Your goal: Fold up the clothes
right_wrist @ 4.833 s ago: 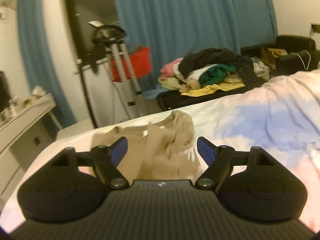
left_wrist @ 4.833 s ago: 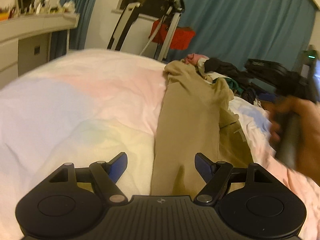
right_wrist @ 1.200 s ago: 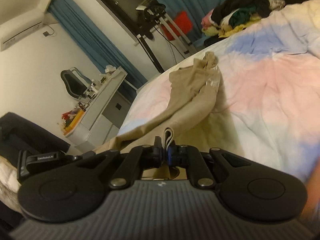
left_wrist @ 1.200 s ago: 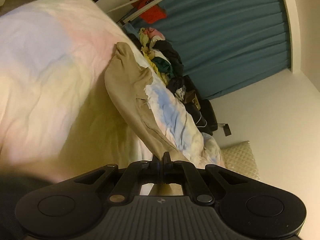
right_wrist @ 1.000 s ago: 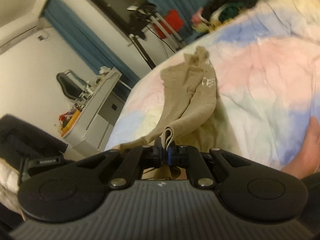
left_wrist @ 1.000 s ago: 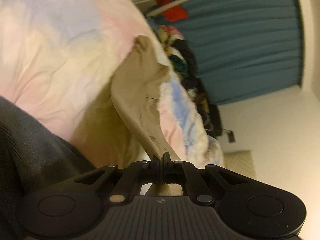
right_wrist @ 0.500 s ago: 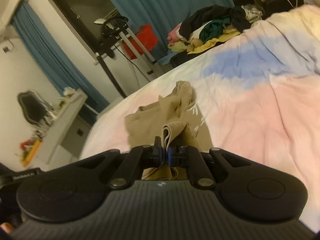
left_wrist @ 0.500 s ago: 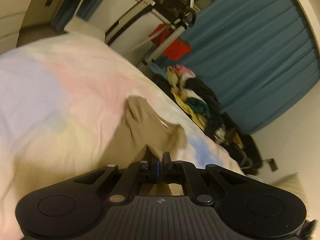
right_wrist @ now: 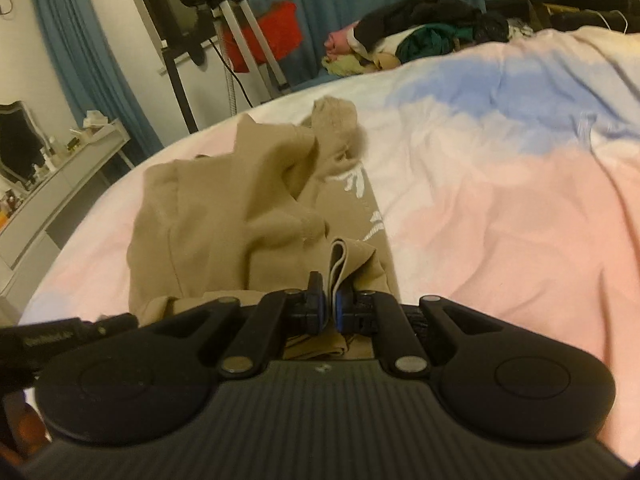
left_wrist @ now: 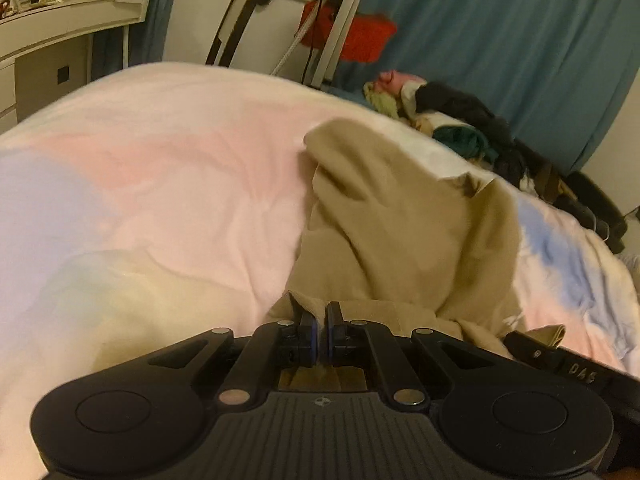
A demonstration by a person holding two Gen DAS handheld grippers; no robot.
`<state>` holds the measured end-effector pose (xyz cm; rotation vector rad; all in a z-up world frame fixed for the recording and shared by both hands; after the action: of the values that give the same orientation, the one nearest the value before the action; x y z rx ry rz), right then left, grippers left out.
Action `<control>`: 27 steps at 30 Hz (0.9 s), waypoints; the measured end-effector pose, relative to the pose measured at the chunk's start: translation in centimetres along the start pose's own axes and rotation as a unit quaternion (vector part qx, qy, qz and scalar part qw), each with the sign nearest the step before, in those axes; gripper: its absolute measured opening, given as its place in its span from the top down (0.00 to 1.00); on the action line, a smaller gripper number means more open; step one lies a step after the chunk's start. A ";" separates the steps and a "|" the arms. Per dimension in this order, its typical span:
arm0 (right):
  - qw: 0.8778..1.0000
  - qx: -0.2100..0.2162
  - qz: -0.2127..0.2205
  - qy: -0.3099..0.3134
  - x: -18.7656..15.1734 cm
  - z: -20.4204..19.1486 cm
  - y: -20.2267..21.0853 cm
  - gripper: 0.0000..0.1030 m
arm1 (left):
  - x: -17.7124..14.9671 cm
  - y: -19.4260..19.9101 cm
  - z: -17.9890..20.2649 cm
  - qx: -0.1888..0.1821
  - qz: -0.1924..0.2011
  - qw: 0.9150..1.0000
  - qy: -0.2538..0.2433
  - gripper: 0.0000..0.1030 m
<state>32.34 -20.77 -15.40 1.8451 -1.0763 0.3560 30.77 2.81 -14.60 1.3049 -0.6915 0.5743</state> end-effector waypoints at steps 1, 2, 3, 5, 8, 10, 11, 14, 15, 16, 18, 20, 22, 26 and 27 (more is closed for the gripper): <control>1.000 -0.001 -0.001 0.001 0.1 -0.1 0.1 0.91 | 0.0 -0.2 0.0 -0.002 -0.001 1.000 0.000 0.96; 1.000 -0.003 -0.001 0.003 0.1 -0.3 0.2 0.91 | 0.0 0.0 0.0 -0.003 -0.002 1.000 -0.001 0.95; 1.000 -0.004 0.000 0.005 0.1 -0.4 0.4 0.90 | 0.1 0.2 0.0 -0.006 -0.002 1.000 -0.006 0.93; 1.000 -0.008 0.000 0.007 0.1 -0.7 0.9 0.89 | 0.3 1.1 0.3 -0.012 0.004 1.000 -0.019 0.77; 1.000 -0.011 -0.001 0.022 0.0 -1.3 2.2 0.86 | 0.4 2.7 0.8 -0.013 0.017 0.999 -0.028 0.53; 0.999 -0.006 0.005 0.031 -0.2 -1.6 3.5 0.55 | 0.4 4.2 1.3 -0.003 0.030 0.999 -0.045 0.45; 0.999 -0.003 0.011 0.033 -0.3 -1.7 4.2 0.42 | 0.4 5.1 1.7 -0.001 0.038 0.998 -0.052 0.38; 0.999 0.006 0.034 0.031 -0.3 -1.7 7.2 0.20 | 0.2 7.8 2.5 0.001 0.060 0.996 -0.064 0.20; 0.999 0.008 0.039 0.031 -0.3 -1.7 8.2 0.20 | 0.0 8.7 2.6 0.001 0.065 0.996 -0.065 0.20; 0.999 0.007 0.043 0.026 -0.4 -1.6 9.3 0.20 | -0.3 9.5 2.9 -0.001 0.067 0.996 -0.065 0.20; 0.999 0.011 0.048 0.010 -0.5 -1.5 11.0 0.20 | -0.9 11.0 3.3 -0.007 0.068 0.996 -0.061 0.20; 0.999 0.023 0.048 -0.007 -0.7 -1.6 12.6 0.20 | -1.9 12.2 3.6 -0.021 0.056 0.997 -0.047 0.19; 0.998 0.039 0.046 -0.029 -1.0 -1.7 14.0 0.20 | -3.2 13.0 3.8 -0.039 0.036 0.998 -0.025 0.19; 0.994 0.063 0.018 -0.091 -2.6 -1.0 15.8 0.20 | -6.3 14.0 4.0 -0.090 -0.014 0.995 0.035 0.19; 0.992 0.066 0.006 -0.110 -3.3 -0.6 16.0 0.20 | -7.1 14.0 3.9 -0.111 -0.028 0.992 0.058 0.19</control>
<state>17.80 -21.27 -7.93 2.0326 -1.2399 0.2392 15.33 1.46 -10.09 1.0711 -0.6040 0.5081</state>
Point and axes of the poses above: each gripper's, at about its wrist camera, not at the fingertips, and y roughly against the way its jaws point, z to its right, x to its top, the point moved 8 cm from there along -y, roughly the way its jaws point, and after that the axes turned 14 degrees about -y, right-handed, at the moved point
